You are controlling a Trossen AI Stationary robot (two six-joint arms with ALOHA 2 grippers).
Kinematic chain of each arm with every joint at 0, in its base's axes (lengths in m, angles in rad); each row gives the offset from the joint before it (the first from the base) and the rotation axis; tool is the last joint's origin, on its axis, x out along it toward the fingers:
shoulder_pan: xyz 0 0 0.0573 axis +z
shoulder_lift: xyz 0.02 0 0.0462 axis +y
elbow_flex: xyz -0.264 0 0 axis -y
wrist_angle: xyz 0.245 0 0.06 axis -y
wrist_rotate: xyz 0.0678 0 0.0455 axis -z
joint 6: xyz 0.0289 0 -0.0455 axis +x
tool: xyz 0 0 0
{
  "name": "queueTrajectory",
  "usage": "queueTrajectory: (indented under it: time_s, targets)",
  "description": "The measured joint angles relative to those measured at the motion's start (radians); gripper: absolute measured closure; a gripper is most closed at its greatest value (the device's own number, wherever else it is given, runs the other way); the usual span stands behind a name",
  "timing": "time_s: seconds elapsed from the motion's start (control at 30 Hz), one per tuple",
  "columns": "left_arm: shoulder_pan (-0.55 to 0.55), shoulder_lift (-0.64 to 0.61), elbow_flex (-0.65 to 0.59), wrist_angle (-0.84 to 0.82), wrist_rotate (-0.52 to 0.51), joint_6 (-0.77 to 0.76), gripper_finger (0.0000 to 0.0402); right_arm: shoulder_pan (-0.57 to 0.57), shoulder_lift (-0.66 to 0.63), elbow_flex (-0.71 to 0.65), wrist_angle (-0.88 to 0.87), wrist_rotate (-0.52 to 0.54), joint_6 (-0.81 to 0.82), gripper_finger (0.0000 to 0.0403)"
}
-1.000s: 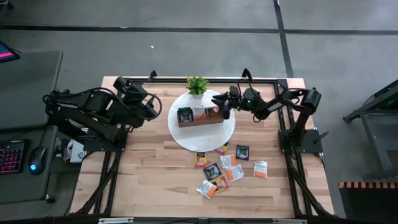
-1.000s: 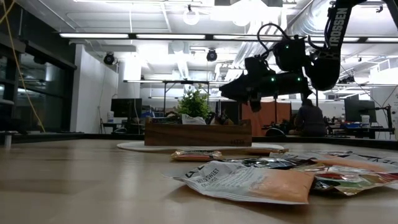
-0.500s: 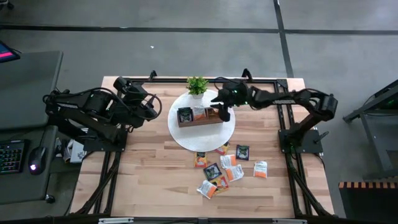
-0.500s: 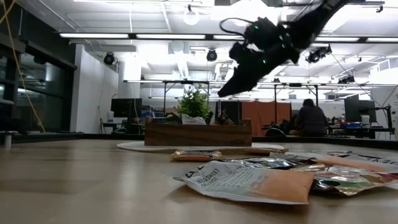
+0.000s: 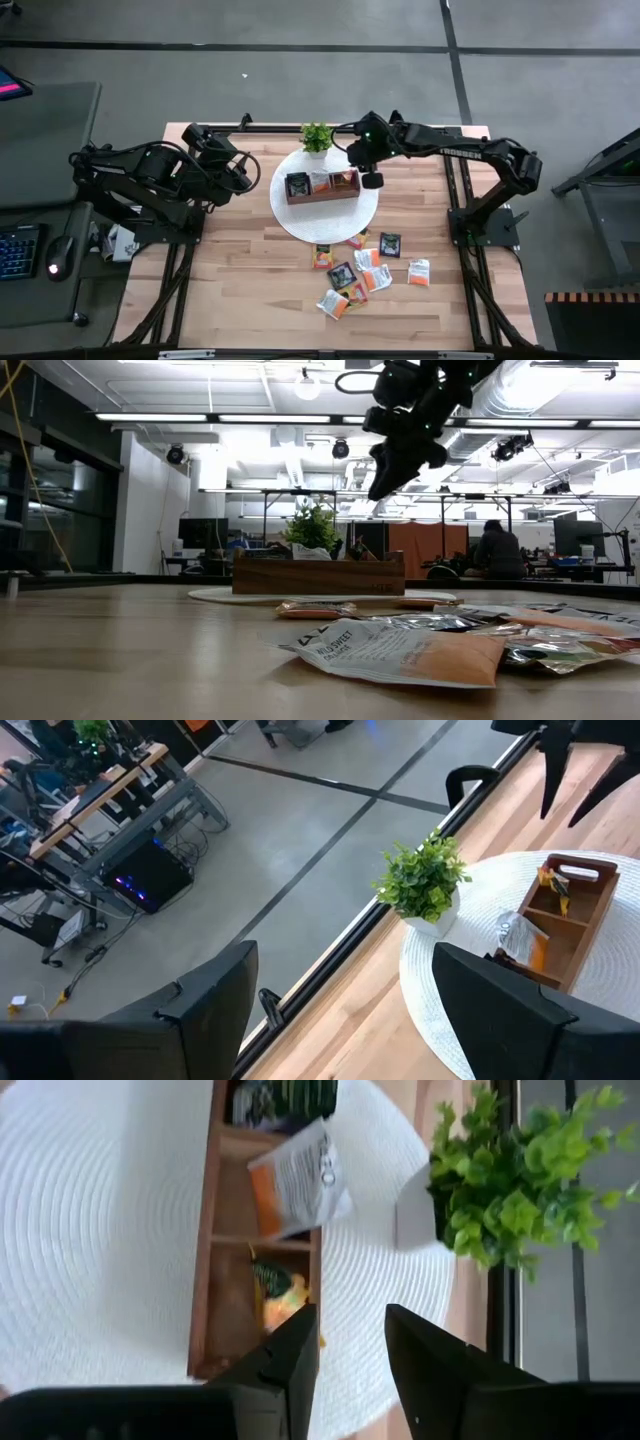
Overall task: Pick & Place Tea
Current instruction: Put the orange tea bag into the right section of the wooden organizer
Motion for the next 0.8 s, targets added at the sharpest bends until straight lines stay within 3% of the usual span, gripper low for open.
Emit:
queueTrajectory:
  time_s: [0.13, 0.3, 0.4, 0.57, 0.8]
  targets:
    - [0.000, 0.000, 0.000, 0.000, 0.010, 0.000, 0.0105, 0.026, 0.003, 0.023, -0.070, 0.066, 0.003, 0.0260]
    - [0.000, 0.000, 0.000, 0.001, 0.037, -0.001, 0.0105, 0.083, 0.053, 0.105, -0.171, 0.205, -0.031, 0.0185]
    - [0.000, 0.000, 0.000, 0.001, 0.052, -0.001, 0.0105, 0.123, 0.123, 0.184, -0.270, 0.237, -0.094, 0.0156]
    - [0.000, 0.000, 0.000, -0.001, 0.053, 0.003, 0.0105, 0.157, 0.252, 0.322, -0.404, 0.292, -0.148, 0.0152]
    - [0.000, -0.025, 0.000, -0.033, 0.060, 0.014, 0.0105, 0.150, 0.364, 0.450, -0.473, 0.204, -0.142, 0.0173]
